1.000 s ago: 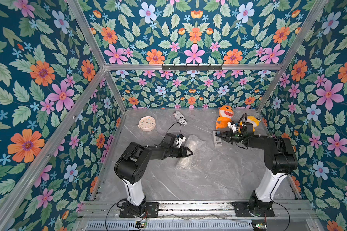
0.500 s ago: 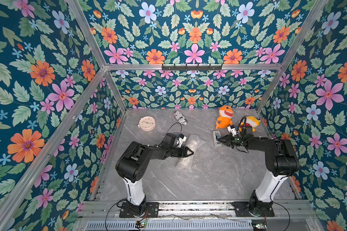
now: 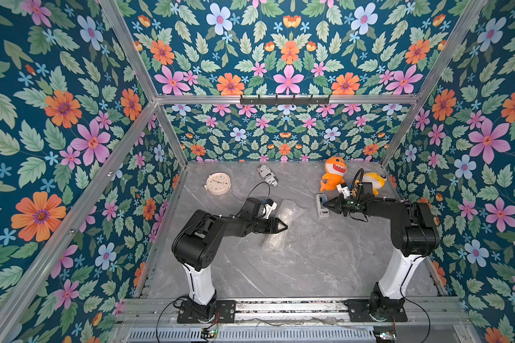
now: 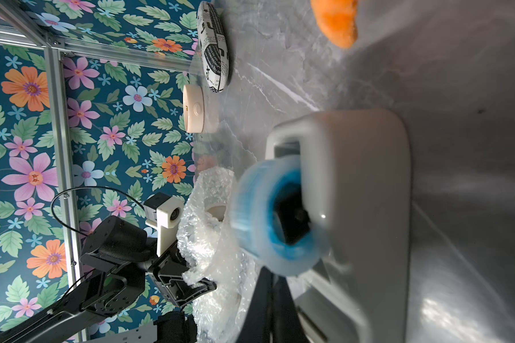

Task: Wrap vases in bubble wrap
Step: Tear off the tape using the Tape Cutter.

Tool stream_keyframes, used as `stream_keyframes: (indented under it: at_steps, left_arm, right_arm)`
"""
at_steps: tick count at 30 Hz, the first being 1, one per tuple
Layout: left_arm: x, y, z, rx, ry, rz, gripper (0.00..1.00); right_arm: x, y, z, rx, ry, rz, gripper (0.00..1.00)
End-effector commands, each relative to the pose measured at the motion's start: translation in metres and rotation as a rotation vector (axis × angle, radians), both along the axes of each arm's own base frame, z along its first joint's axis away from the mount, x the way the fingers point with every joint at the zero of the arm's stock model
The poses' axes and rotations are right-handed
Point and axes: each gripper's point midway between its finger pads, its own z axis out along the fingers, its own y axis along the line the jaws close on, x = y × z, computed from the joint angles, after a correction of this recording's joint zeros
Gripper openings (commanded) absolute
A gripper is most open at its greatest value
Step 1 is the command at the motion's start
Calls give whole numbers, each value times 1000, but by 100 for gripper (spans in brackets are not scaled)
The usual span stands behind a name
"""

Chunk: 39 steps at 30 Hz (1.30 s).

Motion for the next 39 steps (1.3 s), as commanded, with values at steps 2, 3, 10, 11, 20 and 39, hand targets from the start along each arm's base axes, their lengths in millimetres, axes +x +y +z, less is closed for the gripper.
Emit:
stream_keyframes:
  at_steps: [2, 3, 10, 11, 20, 39]
  left_arm:
    - [-9, 12, -22, 86, 85, 34, 14]
    - [-9, 12, -21, 85, 85, 34, 14]
    - [-7, 10, -20, 83, 85, 31, 14]
    - [-7, 10, -19, 82, 83, 30, 14]
    - [-8, 11, -19, 87, 82, 29, 14]
    - [-8, 10, -21, 81, 86, 25, 14]
  right_arm:
    - [-5, 1, -12, -7, 40, 8, 0]
    - [-6, 1, -13, -8, 45, 6, 0]
    - [-5, -1, -18, -28, 55, -17, 0]
    - [-3, -1, -19, -25, 59, -18, 0]
    - [14, -2, -10, -20, 44, -34, 0]
    - [-17, -2, -19, -36, 238, -52, 0]
